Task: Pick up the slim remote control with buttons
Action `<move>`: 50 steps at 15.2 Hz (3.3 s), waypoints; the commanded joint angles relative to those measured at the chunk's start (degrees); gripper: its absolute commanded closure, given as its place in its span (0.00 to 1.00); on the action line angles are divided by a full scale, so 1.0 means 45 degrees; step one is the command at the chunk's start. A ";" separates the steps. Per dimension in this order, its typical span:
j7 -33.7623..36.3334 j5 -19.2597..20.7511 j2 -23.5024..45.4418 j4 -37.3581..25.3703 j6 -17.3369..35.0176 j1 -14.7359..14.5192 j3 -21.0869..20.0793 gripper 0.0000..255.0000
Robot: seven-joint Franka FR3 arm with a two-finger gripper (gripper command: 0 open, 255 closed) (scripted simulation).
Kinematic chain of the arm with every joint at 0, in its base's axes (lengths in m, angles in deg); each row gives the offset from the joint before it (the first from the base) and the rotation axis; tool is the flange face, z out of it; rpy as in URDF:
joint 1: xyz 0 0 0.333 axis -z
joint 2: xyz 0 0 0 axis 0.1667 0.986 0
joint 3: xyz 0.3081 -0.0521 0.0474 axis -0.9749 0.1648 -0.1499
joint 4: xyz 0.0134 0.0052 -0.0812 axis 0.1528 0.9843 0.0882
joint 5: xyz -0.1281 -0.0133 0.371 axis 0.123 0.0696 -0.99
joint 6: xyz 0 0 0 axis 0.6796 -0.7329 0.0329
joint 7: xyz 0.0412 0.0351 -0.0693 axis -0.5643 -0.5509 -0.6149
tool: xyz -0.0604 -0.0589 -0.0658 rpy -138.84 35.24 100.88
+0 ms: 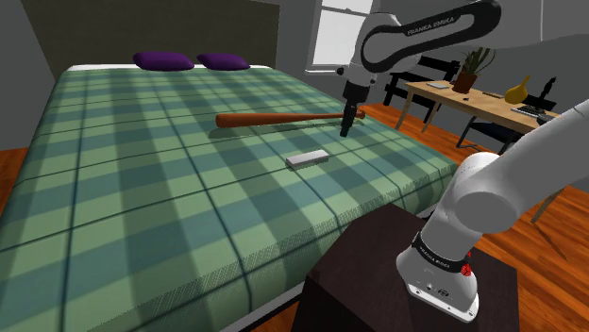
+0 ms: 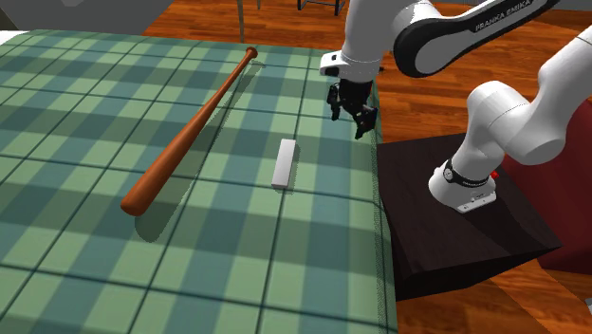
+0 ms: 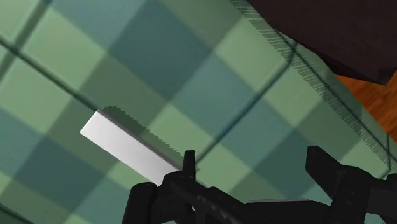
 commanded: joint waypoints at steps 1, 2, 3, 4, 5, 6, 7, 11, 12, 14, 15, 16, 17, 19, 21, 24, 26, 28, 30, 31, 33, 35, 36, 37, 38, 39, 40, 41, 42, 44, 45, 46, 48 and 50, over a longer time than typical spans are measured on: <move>-0.1187 0.0000 0.1041 -0.0243 0.0751 -0.0178 0.0483 0.00; -0.1742 -0.0052 0.1549 -0.0399 0.1068 -0.0273 0.0692 0.00; -0.2305 -0.0132 0.2071 -0.0575 0.1375 -0.0369 0.0892 0.00; -0.2879 -0.0245 0.2604 -0.0771 0.1670 -0.0461 0.1074 0.00; -0.3461 -0.0387 0.3148 -0.0987 0.1951 -0.0552 0.1246 0.00; -0.4053 -0.0561 0.3702 -0.1221 0.2218 -0.0630 0.1394 0.00; -0.4653 -0.0764 0.4263 -0.1474 0.2468 -0.0698 0.1520 0.00; -0.7073 -0.1779 0.6552 -0.2666 0.3283 -0.0770 0.1738 0.00; -0.7660 -0.2050 0.7122 -0.3008 0.3440 -0.0729 0.1713 0.00; -0.8773 -0.2554 0.8244 -0.3737 0.3699 -0.0549 0.1549 0.00; -0.9294 -0.2777 0.8793 -0.4125 0.3804 -0.0438 0.1437 0.00; -0.9786 -0.2974 0.9333 -0.4527 0.3895 -0.0309 0.1303 0.00; -1.0253 -0.3147 0.9866 -0.4943 0.3973 -0.0179 0.1163 0.00; -1.1103 -0.3407 1.0908 -0.5815 0.4092 0.0104 0.0851 0.00; -1.1229 -0.3486 1.1146 -0.5904 0.4234 0.0180 0.0760 0.00; -1.1358 -0.3682 1.1528 -0.5885 0.4616 0.0272 0.0635 0.00; -1.1445 -0.3814 1.1791 -0.5886 0.4866 0.0337 0.0547 0.00; -1.1513 -0.3917 1.1999 -0.5892 0.5060 0.0390 0.0475 0.00; -1.1516 -0.3919 1.2004 -0.5900 0.5058 0.0393 0.0473 1.00; -1.1517 -0.3921 1.2008 -0.5898 0.5064 0.0394 0.0472 1.00; -1.1512 -0.3921 1.2011 -0.5899 0.5066 0.0389 0.0470 1.00; -1.1510 -0.3920 1.2008 -0.5897 0.5065 0.0388 0.0470 1.00; -1.1511 -0.3921 1.2006 -0.5886 0.5074 0.0387 0.0470 1.00; -1.1512 -0.3923 1.2006 -0.5880 0.5080 0.0387 0.0469 1.00; -1.1509 -0.3923 1.2003 -0.5871 0.5087 0.0383 0.0468 1.00; -1.1513 -0.3917 1.2001 -0.5896 0.5059 0.0390 0.0474 1.00; -1.1470 -0.3852 1.1867 -0.5888 0.4937 0.0356 0.0521 1.00; -1.1427 -0.3787 1.1733 -0.5882 0.4814 0.0322 0.0567 1.00; -1.1384 -0.3721 1.1603 -0.5884 0.4688 0.0289 0.0611 1.00; -1.1297 -0.3590 1.1345 -0.5891 0.4436 0.0226 0.0697 1.00; -1.1254 -0.3524 1.1218 -0.5898 0.4307 0.0196 0.0738 1.00; -1.1211 -0.3459 1.1093 -0.5909 0.4178 0.0167 0.0778 1.00; -1.1125 -0.3328 1.0846 -0.5938 0.3917 0.0111 0.0854 1.00; -1.1040 -0.3200 1.0606 -0.5979 0.3651 0.0059 0.0924 1.00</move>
